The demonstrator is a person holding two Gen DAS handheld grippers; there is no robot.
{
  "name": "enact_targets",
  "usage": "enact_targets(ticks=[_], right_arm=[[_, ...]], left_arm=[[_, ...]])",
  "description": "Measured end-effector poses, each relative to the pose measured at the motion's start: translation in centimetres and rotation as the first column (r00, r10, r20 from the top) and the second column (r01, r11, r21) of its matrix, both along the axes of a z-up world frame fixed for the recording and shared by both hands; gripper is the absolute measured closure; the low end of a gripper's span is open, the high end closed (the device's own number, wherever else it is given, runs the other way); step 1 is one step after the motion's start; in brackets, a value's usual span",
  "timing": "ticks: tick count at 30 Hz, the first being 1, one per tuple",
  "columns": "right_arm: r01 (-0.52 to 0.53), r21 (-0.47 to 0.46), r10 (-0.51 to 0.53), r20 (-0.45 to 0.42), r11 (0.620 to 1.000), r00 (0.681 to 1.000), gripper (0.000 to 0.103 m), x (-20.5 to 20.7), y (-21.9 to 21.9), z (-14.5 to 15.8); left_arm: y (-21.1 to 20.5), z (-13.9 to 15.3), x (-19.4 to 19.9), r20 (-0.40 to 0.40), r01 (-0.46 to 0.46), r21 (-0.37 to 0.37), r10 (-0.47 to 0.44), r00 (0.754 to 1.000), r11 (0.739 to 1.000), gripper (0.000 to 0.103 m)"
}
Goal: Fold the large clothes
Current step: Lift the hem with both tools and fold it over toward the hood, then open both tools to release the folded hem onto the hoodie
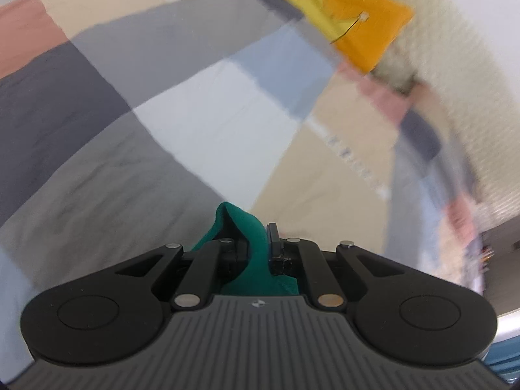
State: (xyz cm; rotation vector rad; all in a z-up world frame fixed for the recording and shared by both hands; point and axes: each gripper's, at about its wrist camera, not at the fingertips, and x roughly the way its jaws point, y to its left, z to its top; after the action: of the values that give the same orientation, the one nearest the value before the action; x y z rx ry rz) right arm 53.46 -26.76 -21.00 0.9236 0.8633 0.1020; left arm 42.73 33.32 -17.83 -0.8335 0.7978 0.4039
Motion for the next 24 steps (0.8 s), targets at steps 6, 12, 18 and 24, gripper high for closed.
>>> enact_targets(ticks=[6,12,18,24], right_arm=[[0.008,0.013,-0.008,-0.029,1.0,1.0,0.092,0.3,0.6,-1.7],[-0.003,0.024,0.003,0.02,1.0,1.0,0.088,-0.9,0.6,-0.6],[-0.044,0.089,0.034,0.106,0.995,0.994,0.036,-3.0,-0.5,1.9],[-0.114,0.025,0.106,0.223,0.993,0.969,0.025,-6.8,0.1,5.3]], left_arm=[[0.7,-3.8,1.5,-0.016,0.024,-0.029,-0.024,1.0,0.999,0.093],[-1.0,-1.1,0.1,0.049,0.088,0.117,-0.094,0.994,0.989,0.089],[-1.9,2.1,-3.1,0.129,0.07,0.1,-0.083,0.988,0.992,0.065],[-4.3,5.9,-7.3,0.223,0.057,0.137,-0.086,0.971,0.989,0.049]])
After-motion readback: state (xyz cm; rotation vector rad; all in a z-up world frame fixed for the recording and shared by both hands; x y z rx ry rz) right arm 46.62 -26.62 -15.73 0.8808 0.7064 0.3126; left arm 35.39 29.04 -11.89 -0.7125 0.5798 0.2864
